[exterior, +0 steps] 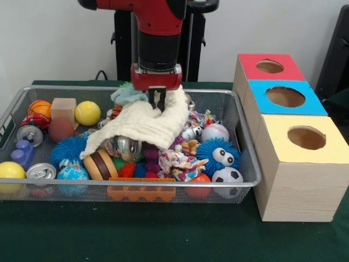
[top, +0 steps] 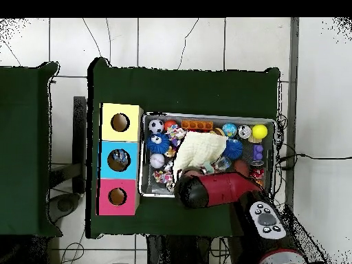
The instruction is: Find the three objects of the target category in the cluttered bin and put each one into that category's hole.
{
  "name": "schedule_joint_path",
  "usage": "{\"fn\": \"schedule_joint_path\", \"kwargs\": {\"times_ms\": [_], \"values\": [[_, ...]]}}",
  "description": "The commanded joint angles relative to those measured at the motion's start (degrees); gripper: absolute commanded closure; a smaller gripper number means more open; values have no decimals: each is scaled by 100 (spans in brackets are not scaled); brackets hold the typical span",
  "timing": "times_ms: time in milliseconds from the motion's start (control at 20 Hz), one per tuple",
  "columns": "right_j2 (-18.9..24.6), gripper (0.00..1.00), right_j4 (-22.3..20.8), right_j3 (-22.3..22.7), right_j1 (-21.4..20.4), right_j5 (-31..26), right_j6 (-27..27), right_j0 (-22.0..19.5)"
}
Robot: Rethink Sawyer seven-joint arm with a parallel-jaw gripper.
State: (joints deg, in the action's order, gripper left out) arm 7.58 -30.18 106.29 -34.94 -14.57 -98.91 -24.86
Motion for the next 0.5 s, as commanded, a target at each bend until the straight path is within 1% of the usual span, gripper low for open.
{"fn": "schedule_joint_path", "kwargs": {"times_ms": [50,250,500], "values": [[-213,100,725,594,280,353,-1830,465],[-406,100,1087,663,275,468,-1968,824],[-587,100,1498,780,289,670,-2108,1171]]}}
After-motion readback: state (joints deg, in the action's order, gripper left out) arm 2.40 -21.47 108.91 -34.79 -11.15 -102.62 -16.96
